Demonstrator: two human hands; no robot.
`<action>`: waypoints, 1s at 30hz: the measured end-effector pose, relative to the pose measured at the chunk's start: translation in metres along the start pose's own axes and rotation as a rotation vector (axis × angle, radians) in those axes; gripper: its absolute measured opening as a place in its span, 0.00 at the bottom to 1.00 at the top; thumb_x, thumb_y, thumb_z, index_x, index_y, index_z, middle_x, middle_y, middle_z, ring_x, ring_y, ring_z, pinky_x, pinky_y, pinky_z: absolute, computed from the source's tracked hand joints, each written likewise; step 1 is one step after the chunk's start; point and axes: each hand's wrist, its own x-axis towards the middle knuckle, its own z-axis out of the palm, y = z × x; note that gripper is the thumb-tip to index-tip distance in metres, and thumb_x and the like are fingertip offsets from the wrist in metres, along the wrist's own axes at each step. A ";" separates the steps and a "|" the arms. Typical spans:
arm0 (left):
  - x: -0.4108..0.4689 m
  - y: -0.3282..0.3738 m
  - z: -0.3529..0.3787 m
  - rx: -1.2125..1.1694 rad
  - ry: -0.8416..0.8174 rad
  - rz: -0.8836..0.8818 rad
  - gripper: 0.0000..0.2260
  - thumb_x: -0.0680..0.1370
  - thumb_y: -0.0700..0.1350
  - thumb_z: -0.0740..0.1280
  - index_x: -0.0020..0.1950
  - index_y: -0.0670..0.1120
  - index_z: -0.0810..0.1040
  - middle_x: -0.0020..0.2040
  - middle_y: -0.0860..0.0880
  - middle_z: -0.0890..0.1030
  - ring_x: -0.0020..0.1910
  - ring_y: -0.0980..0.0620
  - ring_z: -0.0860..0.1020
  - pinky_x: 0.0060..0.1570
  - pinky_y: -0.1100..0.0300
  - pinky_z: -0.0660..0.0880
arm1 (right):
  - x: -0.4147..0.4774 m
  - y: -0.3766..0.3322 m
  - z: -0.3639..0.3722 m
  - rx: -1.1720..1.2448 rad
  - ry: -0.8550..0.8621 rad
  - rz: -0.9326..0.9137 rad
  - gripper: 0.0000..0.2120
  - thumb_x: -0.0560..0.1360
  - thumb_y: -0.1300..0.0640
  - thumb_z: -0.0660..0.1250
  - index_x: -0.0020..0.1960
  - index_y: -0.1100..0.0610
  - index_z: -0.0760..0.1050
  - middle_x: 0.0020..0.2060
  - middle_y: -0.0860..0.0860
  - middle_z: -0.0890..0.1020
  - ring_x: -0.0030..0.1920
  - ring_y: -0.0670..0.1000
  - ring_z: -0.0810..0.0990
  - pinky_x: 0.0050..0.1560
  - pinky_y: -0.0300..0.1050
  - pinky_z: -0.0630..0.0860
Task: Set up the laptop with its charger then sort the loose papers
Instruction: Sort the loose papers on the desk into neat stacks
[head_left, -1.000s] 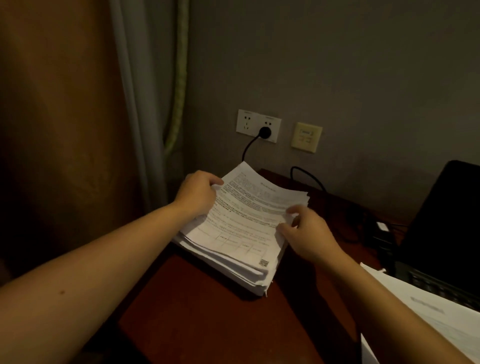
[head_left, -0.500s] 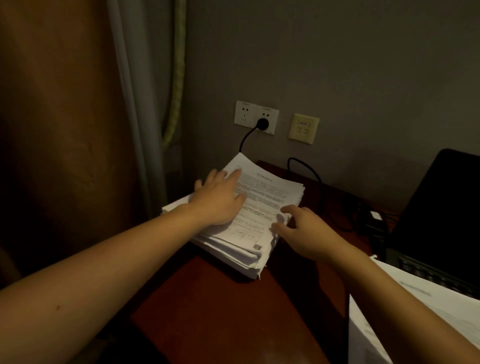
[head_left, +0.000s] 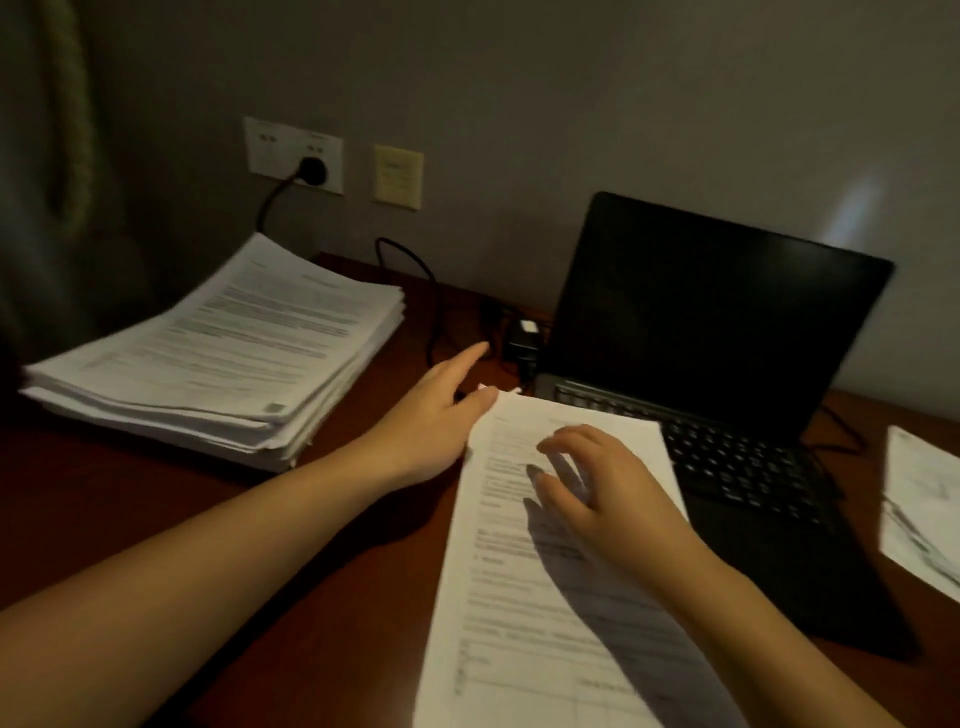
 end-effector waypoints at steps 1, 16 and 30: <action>-0.002 0.001 0.007 -0.117 0.000 -0.057 0.24 0.84 0.53 0.60 0.80 0.60 0.59 0.79 0.55 0.61 0.78 0.54 0.59 0.65 0.62 0.58 | -0.012 0.010 -0.002 -0.012 0.006 0.012 0.17 0.81 0.45 0.62 0.68 0.47 0.73 0.63 0.40 0.73 0.64 0.41 0.70 0.67 0.40 0.70; -0.030 0.018 0.022 -0.415 -0.137 -0.297 0.11 0.82 0.48 0.66 0.52 0.45 0.87 0.50 0.48 0.87 0.49 0.51 0.85 0.48 0.57 0.77 | -0.058 0.045 0.006 -0.052 0.073 0.086 0.23 0.82 0.42 0.57 0.75 0.45 0.67 0.74 0.40 0.65 0.74 0.43 0.60 0.69 0.35 0.54; -0.033 0.043 0.044 -0.432 -0.005 -0.193 0.08 0.80 0.46 0.69 0.51 0.44 0.85 0.45 0.45 0.87 0.43 0.44 0.86 0.48 0.46 0.82 | -0.066 0.062 -0.025 0.589 0.577 0.319 0.41 0.75 0.55 0.75 0.79 0.42 0.55 0.74 0.41 0.64 0.71 0.42 0.68 0.58 0.35 0.75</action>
